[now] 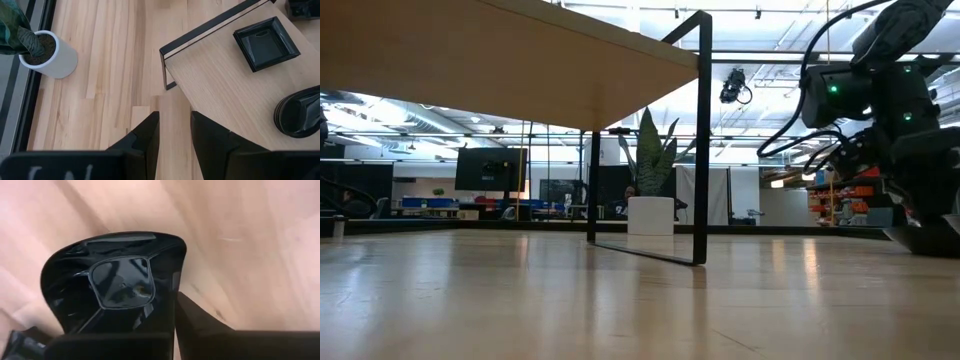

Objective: Pick & Place Mini shaped plates
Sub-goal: Stack the black leaf shaped on top of the black leaf shaped on the shelf

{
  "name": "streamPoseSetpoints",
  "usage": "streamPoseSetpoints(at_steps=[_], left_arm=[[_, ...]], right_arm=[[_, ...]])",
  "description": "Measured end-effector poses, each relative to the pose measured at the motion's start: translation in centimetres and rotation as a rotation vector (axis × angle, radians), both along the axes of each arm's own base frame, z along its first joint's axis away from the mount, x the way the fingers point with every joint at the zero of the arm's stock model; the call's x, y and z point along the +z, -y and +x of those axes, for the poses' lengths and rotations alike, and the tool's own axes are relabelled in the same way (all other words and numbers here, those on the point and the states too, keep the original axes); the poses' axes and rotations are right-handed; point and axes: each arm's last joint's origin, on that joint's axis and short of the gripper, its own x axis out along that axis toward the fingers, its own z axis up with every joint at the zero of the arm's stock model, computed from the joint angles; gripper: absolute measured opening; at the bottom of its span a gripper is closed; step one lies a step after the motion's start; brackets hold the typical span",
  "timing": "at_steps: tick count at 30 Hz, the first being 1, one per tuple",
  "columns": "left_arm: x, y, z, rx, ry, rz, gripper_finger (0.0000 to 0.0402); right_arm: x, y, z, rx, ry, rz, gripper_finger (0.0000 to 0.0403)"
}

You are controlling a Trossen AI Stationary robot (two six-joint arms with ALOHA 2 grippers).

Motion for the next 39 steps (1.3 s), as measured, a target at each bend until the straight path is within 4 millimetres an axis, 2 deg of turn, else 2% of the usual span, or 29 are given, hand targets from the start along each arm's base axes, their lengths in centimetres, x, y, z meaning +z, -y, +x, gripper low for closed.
streamPoseSetpoints(at_steps=[8, 18, 28, 32, 39], left_arm=[[0.0, 0.0, 0.0, 0.009, 0.0, 0.011, 0.0115], [0.0, 0.0, 0.0, 0.008, 0.0, 0.011, 0.0115], [0.0, 0.0, 0.0, 0.008, 0.0, 0.011, 0.0115], [0.0, 0.0, 0.0, 0.008, -0.001, 0.011, 0.0115], [0.0, 0.0, 0.0, 0.008, -0.002, 0.011, 0.0115]], right_arm=[[1.0, 0.1, 1.0, -0.018, 0.046, 0.006, 0.0001], [5.4, 0.7, 4.5, -0.095, 0.244, -0.058, 0.0001], [8.7, 3.5, 8.8, -0.606, 0.679, 0.015, 0.0], [8.6, 4.7, 9.9, -0.738, 0.761, 0.045, 0.0], [6.6, 6.4, 12.8, -0.871, 0.839, 0.126, 0.0]])
